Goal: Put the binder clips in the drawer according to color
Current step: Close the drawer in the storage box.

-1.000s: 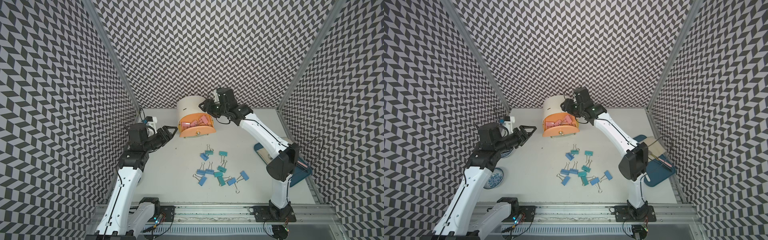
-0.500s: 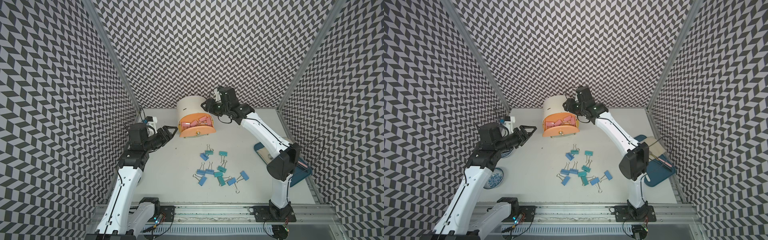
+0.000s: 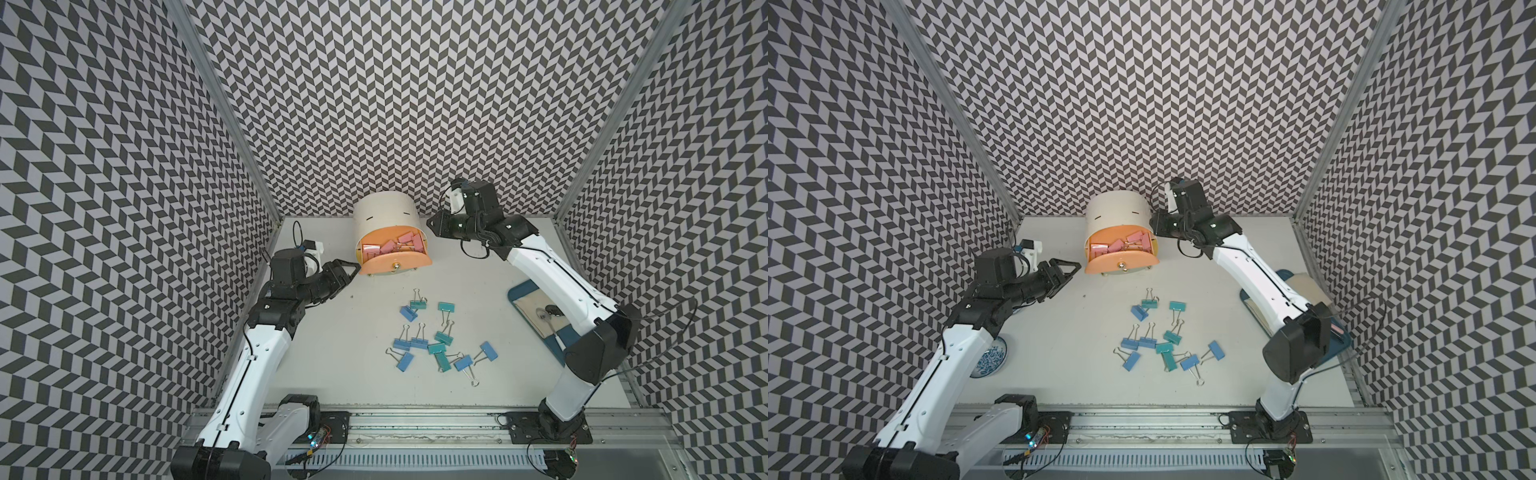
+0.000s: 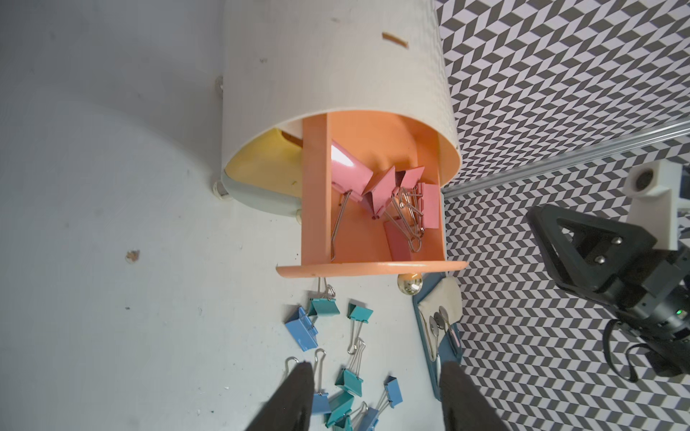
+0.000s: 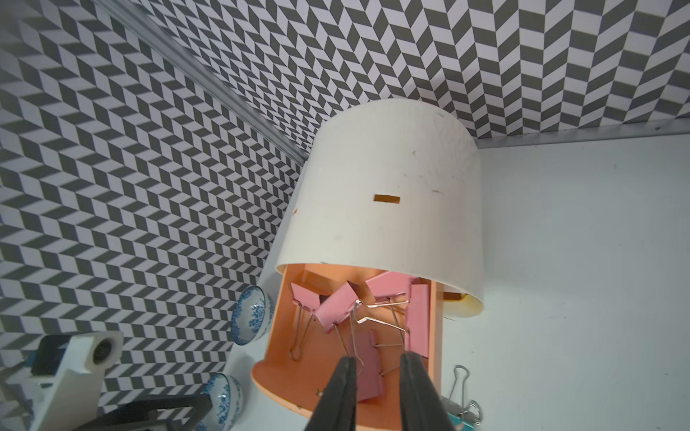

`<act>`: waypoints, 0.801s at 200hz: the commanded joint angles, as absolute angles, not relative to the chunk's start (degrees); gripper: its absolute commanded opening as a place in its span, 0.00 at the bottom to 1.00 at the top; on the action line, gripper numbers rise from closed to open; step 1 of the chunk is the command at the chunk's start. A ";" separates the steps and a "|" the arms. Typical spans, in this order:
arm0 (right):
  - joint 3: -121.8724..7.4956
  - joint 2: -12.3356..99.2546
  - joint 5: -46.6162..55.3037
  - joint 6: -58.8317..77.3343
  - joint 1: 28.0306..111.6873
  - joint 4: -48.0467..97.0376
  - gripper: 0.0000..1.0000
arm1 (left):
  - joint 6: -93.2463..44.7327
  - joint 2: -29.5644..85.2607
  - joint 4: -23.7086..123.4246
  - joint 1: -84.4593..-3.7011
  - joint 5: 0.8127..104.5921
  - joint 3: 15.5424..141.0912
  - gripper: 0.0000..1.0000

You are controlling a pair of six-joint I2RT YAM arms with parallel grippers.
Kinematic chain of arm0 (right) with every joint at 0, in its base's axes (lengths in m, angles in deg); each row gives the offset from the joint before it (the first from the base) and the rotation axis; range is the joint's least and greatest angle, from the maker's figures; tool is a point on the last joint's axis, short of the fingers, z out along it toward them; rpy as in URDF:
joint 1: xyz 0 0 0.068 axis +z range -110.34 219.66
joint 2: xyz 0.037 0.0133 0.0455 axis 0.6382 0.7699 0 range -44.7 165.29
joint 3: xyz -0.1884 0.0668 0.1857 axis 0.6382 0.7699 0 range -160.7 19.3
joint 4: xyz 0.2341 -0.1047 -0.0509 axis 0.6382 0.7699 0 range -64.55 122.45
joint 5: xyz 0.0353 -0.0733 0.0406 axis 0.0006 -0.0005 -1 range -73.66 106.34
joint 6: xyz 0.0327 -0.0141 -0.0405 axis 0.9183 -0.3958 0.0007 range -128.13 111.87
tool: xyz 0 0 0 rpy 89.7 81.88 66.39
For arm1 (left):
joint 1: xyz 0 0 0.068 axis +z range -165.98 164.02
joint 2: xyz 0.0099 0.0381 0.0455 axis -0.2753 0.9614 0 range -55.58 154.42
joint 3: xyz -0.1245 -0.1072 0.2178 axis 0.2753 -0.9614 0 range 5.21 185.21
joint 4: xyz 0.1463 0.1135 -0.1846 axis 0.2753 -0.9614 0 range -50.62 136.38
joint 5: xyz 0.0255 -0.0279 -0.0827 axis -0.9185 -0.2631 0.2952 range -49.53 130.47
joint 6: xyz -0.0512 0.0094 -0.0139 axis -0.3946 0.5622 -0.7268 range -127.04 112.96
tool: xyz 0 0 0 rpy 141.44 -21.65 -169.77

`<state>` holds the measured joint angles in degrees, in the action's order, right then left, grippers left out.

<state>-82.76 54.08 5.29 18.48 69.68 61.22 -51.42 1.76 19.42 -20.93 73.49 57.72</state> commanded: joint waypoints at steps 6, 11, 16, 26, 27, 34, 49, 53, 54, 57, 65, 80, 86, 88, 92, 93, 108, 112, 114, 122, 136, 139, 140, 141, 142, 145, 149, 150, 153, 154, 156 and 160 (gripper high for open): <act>-77.30 50.22 2.97 15.51 69.03 58.69 0.11 | -52.27 1.13 21.63 -22.77 73.08 55.15 0.50; -76.35 49.75 2.42 15.43 68.95 58.38 0.09 | -52.46 1.04 21.84 -22.94 73.08 54.69 0.49; -75.40 49.27 1.85 15.43 68.88 58.03 0.07 | -52.77 0.90 22.02 -23.09 73.07 54.19 0.47; -73.66 48.50 0.10 15.42 68.75 57.26 0.02 | -53.29 0.55 22.69 -23.44 73.16 53.28 0.42; -73.50 48.44 -0.08 15.42 68.75 57.17 0.01 | -53.37 0.52 22.76 -23.44 73.17 53.15 0.41; -72.29 47.85 -1.39 15.43 68.67 56.69 0.00 | -53.88 0.24 23.39 -23.62 73.34 52.34 0.37; -69.51 46.95 -4.76 15.66 68.66 55.06 0.00 | -55.03 -0.20 25.16 -23.73 74.18 50.52 0.27; -68.72 46.69 -5.81 15.83 68.66 54.47 0.00 | -55.38 -0.25 25.61 -23.75 74.42 50.08 0.24; -68.52 46.65 -5.94 15.84 68.66 54.33 0.00 | -55.42 -0.28 25.71 -23.73 74.46 49.97 0.23; -67.98 46.55 -6.84 16.01 68.66 54.06 0.00 | -55.63 -0.30 26.10 -23.79 74.75 49.71 0.20; -66.08 45.99 -8.96 16.35 68.72 52.34 0.00 | -56.28 -0.21 27.10 -23.76 75.37 48.90 0.12; -61.92 44.52 -12.53 17.75 68.68 48.36 0.00 | -57.17 0.26 28.80 -23.79 76.23 47.87 0.00; -60.55 43.89 -13.18 18.33 68.68 47.07 0.00 | -57.51 0.52 29.33 -23.74 76.58 47.57 0.00; -60.14 43.71 -13.36 18.52 68.69 46.67 0.00 | -57.56 0.63 29.48 -23.79 76.70 47.49 0.00; -59.25 43.30 -13.72 18.77 68.67 45.86 0.00 | -57.78 0.81 29.89 -23.82 76.97 47.41 0.00; -59.09 43.20 -13.80 18.85 68.67 45.63 0.00 | -57.77 0.87 30.00 -23.81 77.00 47.36 0.00; -56.21 41.87 -14.68 20.09 68.71 42.98 0.00 | -58.09 1.57 31.26 -23.80 77.38 47.39 0.00; -55.47 41.52 -14.97 20.33 68.75 42.30 0.00 | -58.06 1.74 31.53 -23.80 77.45 47.40 0.00; -55.07 41.45 -15.06 20.54 68.75 41.90 0.00 | -58.09 1.79 31.64 -23.78 77.40 47.44 0.00; -53.62 40.96 -15.29 21.27 68.75 40.58 0.00 | -58.18 2.24 32.05 -23.80 77.64 47.64 0.00; -52.28 40.98 -15.28 21.96 68.73 39.91 0.00 | -58.35 3.18 32.98 -23.77 78.05 48.14 0.00; -52.06 41.06 -15.34 22.07 68.70 39.80 0.00 | -58.35 3.40 33.13 -23.73 78.13 48.26 0.00; -52.02 41.07 -15.36 22.09 68.68 39.74 0.00 | -58.36 3.44 33.16 -23.77 78.15 48.31 0.00; -51.95 41.12 -15.42 22.14 68.72 39.71 0.00 | -58.36 3.50 33.22 -23.79 78.17 48.43 0.00; -51.88 41.14 -15.45 22.16 68.73 39.66 0.00 | -58.36 3.58 33.25 -23.79 78.22 48.44 0.00; -51.70 41.21 -15.51 22.27 68.75 39.49 0.00 | -58.36 3.83 33.39 -23.78 78.18 48.61 0.00; -51.52 41.29 -15.56 22.40 68.75 39.28 0.00 | -58.31 4.11 33.52 -23.73 78.38 48.76 0.00; -51.49 41.32 -15.56 22.43 68.75 39.22 0.00 | -58.34 4.15 33.57 -23.72 78.41 48.83 0.00; -51.30 41.34 -15.50 22.66 68.75 39.02 0.00 | -58.36 4.37 33.65 -23.79 78.44 48.97 0.00; -51.24 41.34 -15.48 22.73 68.75 38.96 0.00 | -58.36 4.45 33.73 -23.75 78.48 49.02 0.00; -51.13 41.41 -15.48 22.79 68.75 38.76 0.00 | -58.36 4.58 33.79 -23.79 78.50 49.12 0.00; -50.94 41.43 -15.47 22.95 68.68 38.53 0.00 | -58.29 4.82 33.88 -23.73 78.52 49.31 0.00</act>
